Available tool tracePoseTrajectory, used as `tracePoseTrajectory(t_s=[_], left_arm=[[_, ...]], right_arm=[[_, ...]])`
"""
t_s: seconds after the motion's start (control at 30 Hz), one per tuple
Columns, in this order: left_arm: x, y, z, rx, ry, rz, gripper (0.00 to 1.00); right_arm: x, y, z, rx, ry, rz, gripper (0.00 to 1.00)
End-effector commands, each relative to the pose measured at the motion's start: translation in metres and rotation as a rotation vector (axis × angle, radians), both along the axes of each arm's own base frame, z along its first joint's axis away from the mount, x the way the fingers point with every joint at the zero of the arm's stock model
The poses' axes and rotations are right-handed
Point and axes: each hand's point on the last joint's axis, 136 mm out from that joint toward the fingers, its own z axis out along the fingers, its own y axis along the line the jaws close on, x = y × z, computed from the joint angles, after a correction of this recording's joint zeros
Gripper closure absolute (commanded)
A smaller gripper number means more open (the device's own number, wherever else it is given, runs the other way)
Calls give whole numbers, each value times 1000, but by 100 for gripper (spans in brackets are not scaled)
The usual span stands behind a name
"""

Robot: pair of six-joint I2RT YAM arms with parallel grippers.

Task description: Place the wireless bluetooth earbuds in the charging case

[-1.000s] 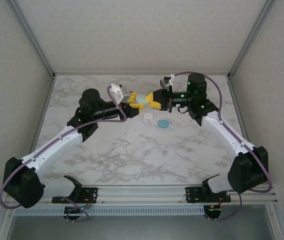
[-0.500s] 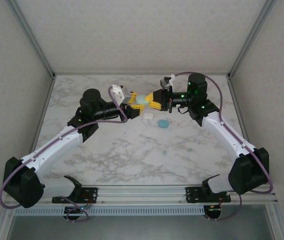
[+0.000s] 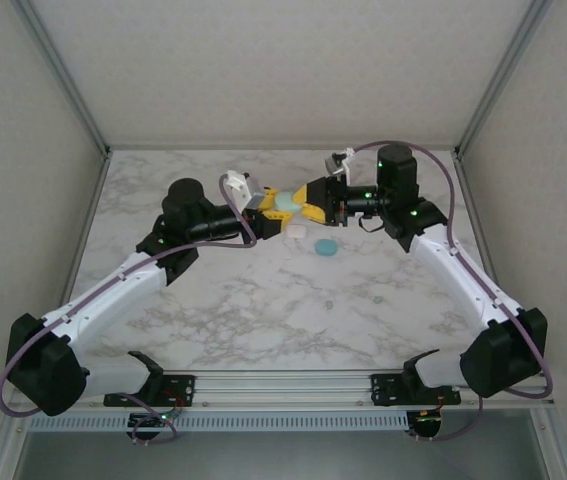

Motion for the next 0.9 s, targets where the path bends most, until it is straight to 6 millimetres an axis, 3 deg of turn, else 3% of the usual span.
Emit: tracePoseTrajectory(t_s=[0.0, 0.17, 0.47, 0.67, 0.87], left_arm=[[-8, -5, 7, -38, 4, -38, 75], [-10, -8, 6, -68, 29, -39, 75], [-11, -17, 5, -86, 43, -40, 75], [-13, -19, 6, -85, 38, -51, 76], [-24, -20, 4, -40, 11, -104, 76]], right_arm=[[-3, -16, 4, -124, -175, -80, 45], [-1, -38, -3, -270, -390, -178, 39], [-23, -24, -6, -304, -510, -46, 33], [-15, -29, -10, -354, -516, -105, 33], [6, -40, -12, -413, -483, -241, 34]])
